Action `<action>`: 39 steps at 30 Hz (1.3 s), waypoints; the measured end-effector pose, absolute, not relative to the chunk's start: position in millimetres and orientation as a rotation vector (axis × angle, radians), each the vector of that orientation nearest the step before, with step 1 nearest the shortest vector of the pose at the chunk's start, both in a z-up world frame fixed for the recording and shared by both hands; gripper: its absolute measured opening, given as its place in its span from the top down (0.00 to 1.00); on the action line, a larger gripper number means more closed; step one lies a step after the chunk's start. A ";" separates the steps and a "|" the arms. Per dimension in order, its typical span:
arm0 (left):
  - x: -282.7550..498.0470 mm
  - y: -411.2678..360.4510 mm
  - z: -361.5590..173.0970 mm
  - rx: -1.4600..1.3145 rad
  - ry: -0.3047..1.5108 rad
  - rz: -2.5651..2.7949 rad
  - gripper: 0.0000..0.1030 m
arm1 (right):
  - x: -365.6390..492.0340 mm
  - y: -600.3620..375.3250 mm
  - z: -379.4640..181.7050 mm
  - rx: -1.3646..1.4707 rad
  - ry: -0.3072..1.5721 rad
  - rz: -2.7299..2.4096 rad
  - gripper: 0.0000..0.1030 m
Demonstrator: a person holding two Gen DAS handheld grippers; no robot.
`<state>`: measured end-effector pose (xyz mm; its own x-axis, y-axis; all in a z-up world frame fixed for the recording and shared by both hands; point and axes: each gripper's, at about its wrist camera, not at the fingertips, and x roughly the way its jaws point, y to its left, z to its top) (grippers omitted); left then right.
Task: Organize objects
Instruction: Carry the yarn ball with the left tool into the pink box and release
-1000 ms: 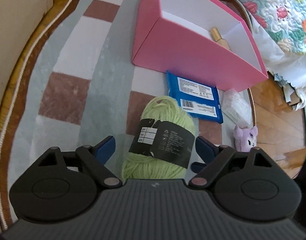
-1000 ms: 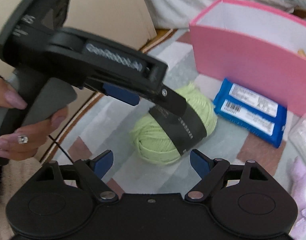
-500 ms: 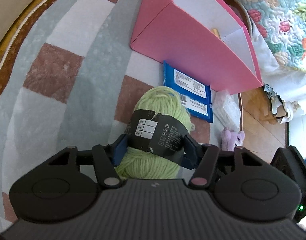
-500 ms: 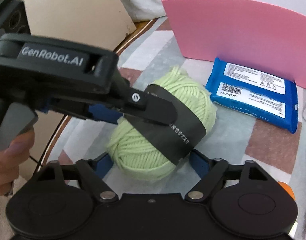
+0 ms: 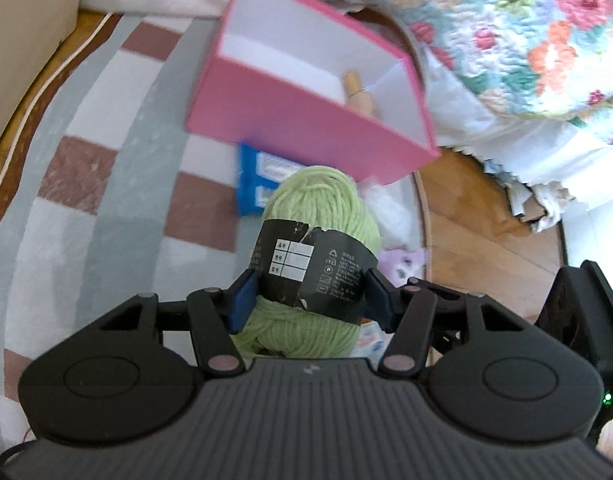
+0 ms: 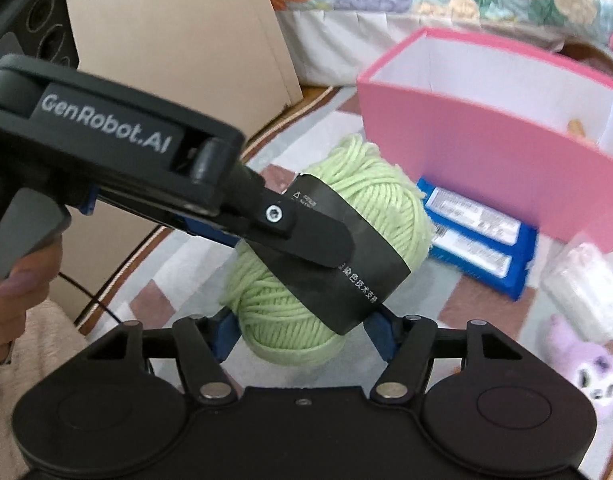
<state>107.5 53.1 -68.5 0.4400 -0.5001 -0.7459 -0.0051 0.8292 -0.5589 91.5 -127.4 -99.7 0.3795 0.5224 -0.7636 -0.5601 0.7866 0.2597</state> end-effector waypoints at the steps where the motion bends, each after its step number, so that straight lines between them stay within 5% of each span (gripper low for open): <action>1: 107.6 51.0 -60.5 -0.532 1.073 -0.334 0.45 | 90.4 -130.9 -91.8 -0.057 0.946 0.695 0.32; 19: 236.8 2.2 58.8 -0.460 1.010 -0.354 0.45 | 185.5 -177.5 29.3 -0.297 0.840 0.689 0.32; 32: 364.3 -43.6 -37.2 -0.515 1.114 -0.289 0.45 | 314.9 -219.8 -50.2 -0.218 1.010 0.629 0.32; 39: 396.8 -28.0 -104.6 -0.760 1.188 -0.242 0.45 | 354.0 -209.6 -95.5 -0.309 1.122 0.567 0.32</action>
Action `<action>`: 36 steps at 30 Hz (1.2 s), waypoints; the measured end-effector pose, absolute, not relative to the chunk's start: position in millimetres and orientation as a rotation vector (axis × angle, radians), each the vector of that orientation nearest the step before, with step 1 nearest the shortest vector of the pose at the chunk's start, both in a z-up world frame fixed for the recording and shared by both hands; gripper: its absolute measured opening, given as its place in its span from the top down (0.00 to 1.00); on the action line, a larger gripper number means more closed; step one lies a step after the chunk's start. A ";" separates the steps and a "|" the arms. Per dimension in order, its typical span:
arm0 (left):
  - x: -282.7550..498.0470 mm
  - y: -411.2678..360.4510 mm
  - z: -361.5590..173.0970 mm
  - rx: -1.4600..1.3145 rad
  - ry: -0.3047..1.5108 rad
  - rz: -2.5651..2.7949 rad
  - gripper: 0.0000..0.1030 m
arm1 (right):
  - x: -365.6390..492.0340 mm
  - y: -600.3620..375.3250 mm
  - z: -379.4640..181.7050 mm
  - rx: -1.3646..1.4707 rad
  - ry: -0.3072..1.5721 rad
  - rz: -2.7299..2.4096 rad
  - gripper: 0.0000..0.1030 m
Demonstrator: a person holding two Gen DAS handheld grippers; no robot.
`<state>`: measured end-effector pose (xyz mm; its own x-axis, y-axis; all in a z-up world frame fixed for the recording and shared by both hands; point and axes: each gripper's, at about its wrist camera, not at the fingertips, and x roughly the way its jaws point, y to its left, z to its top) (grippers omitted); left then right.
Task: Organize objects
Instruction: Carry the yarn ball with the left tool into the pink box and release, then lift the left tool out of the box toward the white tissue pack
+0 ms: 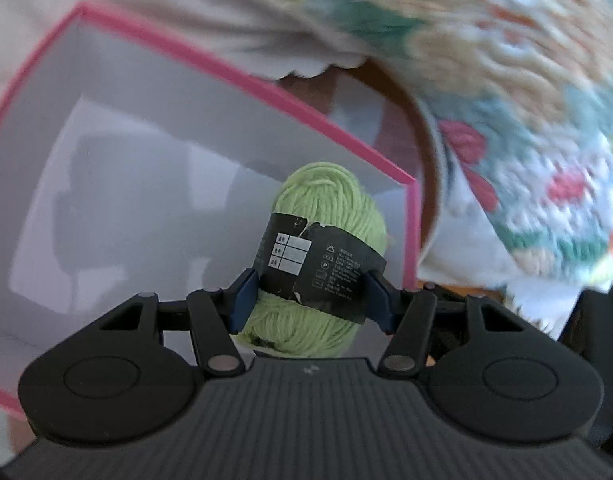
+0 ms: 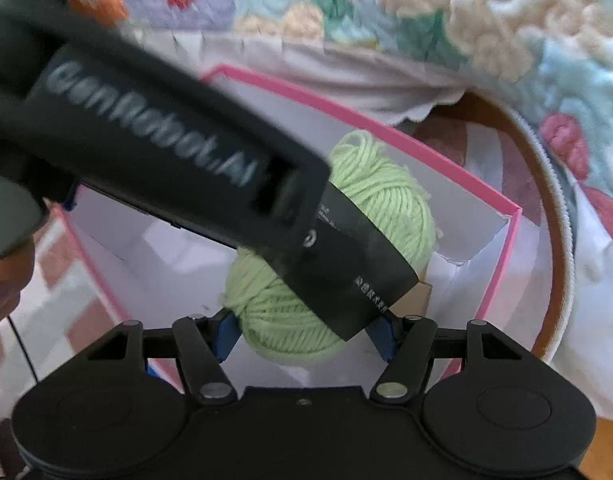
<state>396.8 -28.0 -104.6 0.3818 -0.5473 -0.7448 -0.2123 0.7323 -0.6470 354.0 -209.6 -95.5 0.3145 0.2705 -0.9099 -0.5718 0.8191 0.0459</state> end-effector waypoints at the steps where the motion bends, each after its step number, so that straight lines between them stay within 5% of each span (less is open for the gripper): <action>1: 398.6 -24.2 -113.7 -0.804 1.199 -0.239 0.45 | 356.6 -206.2 -99.6 -0.336 1.135 0.561 0.32; 12: 409.4 -42.8 -144.7 -0.746 1.207 -0.198 0.48 | 348.2 -207.1 -101.3 -0.366 1.107 0.498 0.32; 16: 414.1 -51.6 -144.9 -0.731 1.185 -0.215 0.49 | 353.4 -209.2 -105.1 -0.337 1.102 0.492 0.65; 22: 423.1 -67.4 -142.9 -0.658 1.172 -0.219 0.49 | 358.3 -217.4 -113.8 -0.315 1.032 0.426 0.72; 36: 366.0 -60.1 -81.4 -0.425 1.167 -0.243 0.40 | 313.0 -247.5 -75.5 0.015 0.982 0.450 0.59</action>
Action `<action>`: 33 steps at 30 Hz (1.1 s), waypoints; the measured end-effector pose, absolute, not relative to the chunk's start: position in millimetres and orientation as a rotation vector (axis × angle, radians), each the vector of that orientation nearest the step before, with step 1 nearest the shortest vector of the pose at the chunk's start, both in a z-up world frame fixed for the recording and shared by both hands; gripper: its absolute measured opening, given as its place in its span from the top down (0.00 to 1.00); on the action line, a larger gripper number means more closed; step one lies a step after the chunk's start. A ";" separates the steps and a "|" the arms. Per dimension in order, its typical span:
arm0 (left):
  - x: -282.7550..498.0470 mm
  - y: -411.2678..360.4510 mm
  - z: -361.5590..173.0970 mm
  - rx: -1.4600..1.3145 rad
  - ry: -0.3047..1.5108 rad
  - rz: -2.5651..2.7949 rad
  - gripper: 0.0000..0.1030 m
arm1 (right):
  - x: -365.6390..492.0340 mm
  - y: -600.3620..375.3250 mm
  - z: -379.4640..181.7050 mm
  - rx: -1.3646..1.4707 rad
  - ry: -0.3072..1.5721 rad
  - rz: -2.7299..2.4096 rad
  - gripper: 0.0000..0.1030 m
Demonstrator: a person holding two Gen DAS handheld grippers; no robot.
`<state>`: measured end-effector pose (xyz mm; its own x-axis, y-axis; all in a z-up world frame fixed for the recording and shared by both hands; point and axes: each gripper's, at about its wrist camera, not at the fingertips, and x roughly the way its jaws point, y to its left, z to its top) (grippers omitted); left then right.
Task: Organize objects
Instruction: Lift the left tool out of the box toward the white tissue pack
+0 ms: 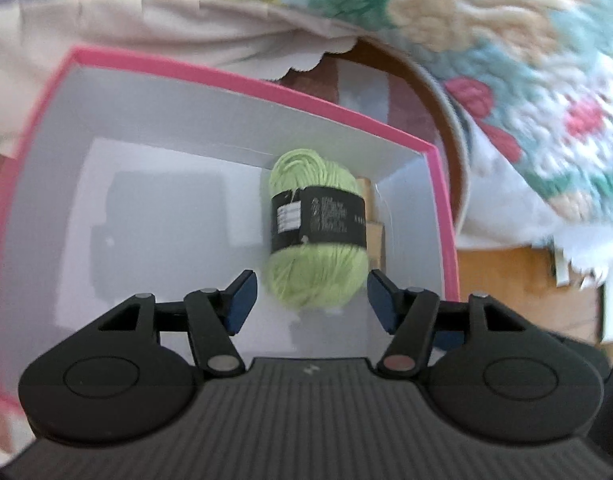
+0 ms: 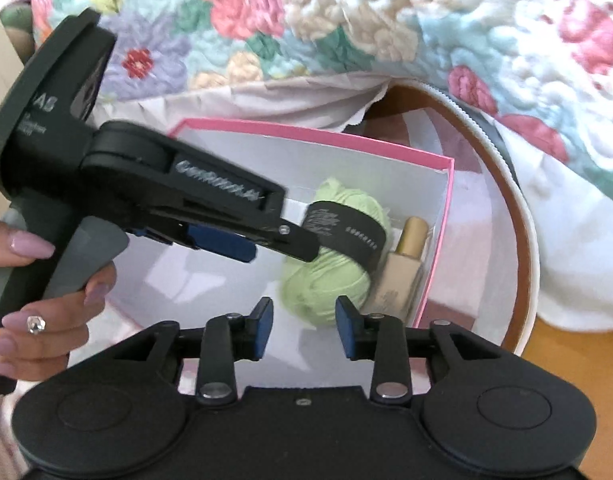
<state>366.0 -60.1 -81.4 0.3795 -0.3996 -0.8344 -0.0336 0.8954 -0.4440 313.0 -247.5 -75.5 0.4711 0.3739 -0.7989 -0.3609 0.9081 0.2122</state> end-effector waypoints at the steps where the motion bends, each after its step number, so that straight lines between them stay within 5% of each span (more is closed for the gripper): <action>1: 360.1 -52.2 -74.9 -0.410 1.163 -0.244 0.37 | 305.2 -247.8 -69.4 0.032 0.976 0.452 0.57; 9: 286.8 -14.9 -4.6 -0.310 1.133 -0.227 0.32 | 243.0 -239.5 -18.3 0.023 0.939 0.471 0.51; 19: 203.4 3.1 49.5 -0.260 1.157 -0.252 0.23 | 167.7 -227.0 61.0 -0.046 0.847 0.539 0.30; 26: 160.3 3.5 55.6 -0.206 1.188 -0.267 0.17 | 118.3 -221.6 81.4 -0.062 0.810 0.598 0.23; 33: 126.1 -4.9 18.5 -0.191 1.234 -0.306 0.16 | 74.7 -220.2 43.7 -0.122 0.886 0.630 0.20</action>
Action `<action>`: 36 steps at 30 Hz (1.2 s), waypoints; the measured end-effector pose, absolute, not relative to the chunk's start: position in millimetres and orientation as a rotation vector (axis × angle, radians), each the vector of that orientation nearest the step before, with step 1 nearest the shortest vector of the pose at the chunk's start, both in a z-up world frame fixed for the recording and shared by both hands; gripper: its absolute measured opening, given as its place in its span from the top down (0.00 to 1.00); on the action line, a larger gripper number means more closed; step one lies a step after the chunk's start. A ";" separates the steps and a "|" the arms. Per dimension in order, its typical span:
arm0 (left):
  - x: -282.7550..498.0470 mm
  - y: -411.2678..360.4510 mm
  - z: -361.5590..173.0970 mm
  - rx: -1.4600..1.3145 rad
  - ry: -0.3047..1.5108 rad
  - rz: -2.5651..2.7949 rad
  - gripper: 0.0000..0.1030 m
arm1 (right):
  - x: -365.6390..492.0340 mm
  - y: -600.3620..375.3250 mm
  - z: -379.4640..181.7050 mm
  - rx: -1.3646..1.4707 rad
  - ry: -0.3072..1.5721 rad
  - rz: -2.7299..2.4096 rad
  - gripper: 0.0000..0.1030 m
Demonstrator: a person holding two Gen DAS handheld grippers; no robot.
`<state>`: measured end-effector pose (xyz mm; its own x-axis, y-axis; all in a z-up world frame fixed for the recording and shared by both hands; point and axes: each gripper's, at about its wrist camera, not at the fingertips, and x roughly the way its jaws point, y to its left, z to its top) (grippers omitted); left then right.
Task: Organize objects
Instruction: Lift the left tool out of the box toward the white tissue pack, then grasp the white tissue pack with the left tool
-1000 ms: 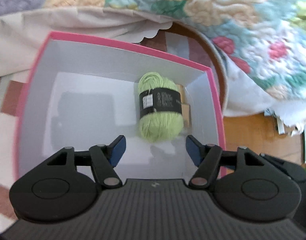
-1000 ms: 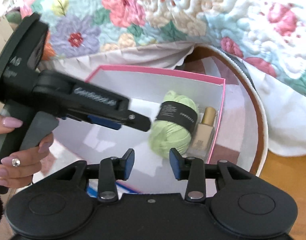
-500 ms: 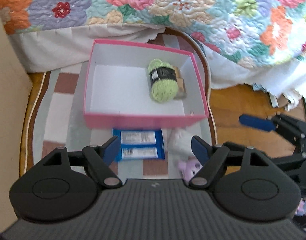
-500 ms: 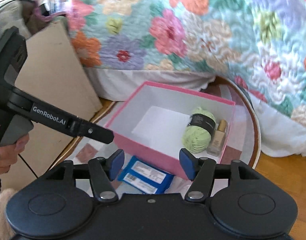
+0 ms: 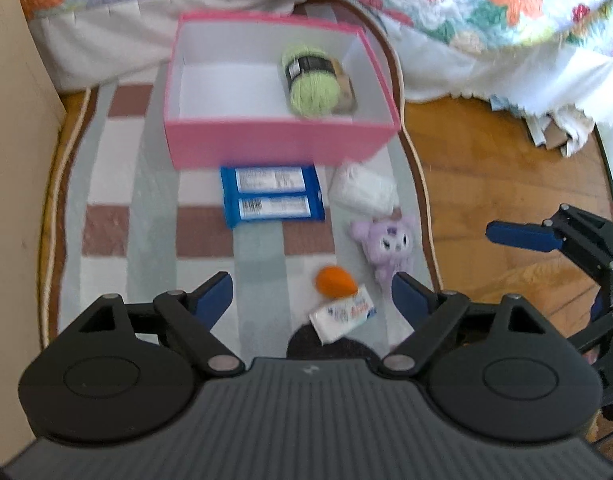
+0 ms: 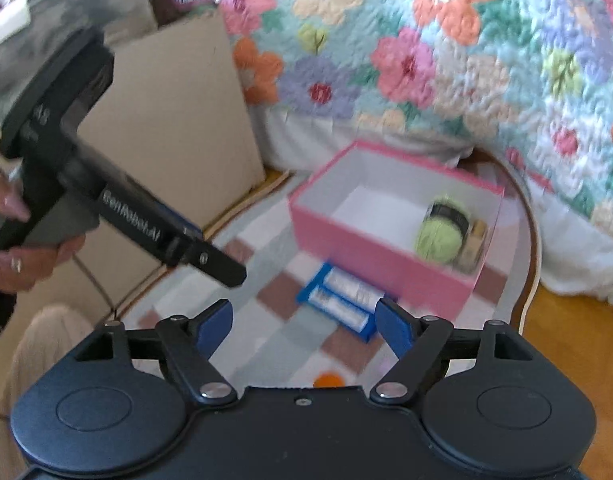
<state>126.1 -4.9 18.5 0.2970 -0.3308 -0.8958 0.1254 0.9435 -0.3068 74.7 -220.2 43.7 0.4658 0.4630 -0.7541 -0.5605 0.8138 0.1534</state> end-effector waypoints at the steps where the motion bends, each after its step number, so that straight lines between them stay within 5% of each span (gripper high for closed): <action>1: 122.3 -7.1 9.9 -0.190 1.244 -0.310 0.16 | 69.7 -221.0 34.5 -0.124 0.899 0.633 0.20; 27: 101.8 -39.7 -130.8 -0.313 1.312 -0.351 0.20 | 45.8 -205.0 -126.0 -0.247 1.023 0.616 0.20; 36: 98.8 -40.9 -161.8 -0.439 1.308 -0.357 0.42 | 53.3 -206.9 -152.5 -0.227 1.047 0.574 0.20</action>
<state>98.8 -40.9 -161.8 0.2262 -0.4894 -0.8422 0.0065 0.8654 -0.5011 53.3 -206.9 -152.5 0.3708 0.3383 -0.8649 -0.5480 0.8316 0.0904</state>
